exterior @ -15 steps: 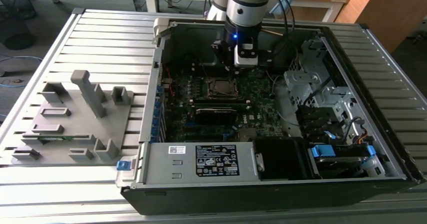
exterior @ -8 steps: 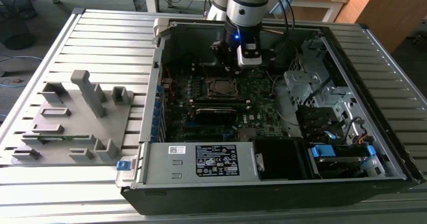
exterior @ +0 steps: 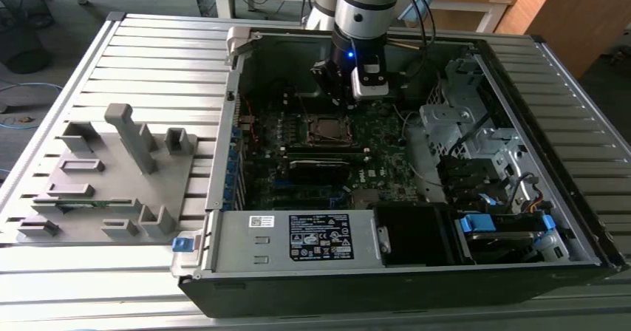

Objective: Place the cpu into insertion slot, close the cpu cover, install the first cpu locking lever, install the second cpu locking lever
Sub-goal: 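Close the cpu cover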

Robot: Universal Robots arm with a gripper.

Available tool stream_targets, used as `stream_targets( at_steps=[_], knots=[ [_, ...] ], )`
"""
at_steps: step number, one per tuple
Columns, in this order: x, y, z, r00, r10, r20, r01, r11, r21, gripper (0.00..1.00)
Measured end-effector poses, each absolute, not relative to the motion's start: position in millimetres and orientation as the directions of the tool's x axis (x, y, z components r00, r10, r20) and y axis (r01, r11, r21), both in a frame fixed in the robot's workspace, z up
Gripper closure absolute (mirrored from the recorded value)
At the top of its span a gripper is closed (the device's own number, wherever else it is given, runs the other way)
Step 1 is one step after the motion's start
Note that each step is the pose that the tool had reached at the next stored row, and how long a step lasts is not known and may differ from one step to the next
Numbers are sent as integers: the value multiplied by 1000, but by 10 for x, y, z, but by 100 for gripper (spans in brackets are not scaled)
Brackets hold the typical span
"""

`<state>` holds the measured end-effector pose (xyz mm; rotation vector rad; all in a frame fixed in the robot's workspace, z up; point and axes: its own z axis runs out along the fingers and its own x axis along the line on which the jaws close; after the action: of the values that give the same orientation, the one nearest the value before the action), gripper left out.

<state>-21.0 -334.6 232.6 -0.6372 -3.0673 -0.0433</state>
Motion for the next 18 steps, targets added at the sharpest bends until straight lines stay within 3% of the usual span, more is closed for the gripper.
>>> stream_targets(
  at_steps=[18],
  knots=[
    [-210, -3346, 2326, -925, 381, 14, 381, 924, 25, 89]
  ],
)
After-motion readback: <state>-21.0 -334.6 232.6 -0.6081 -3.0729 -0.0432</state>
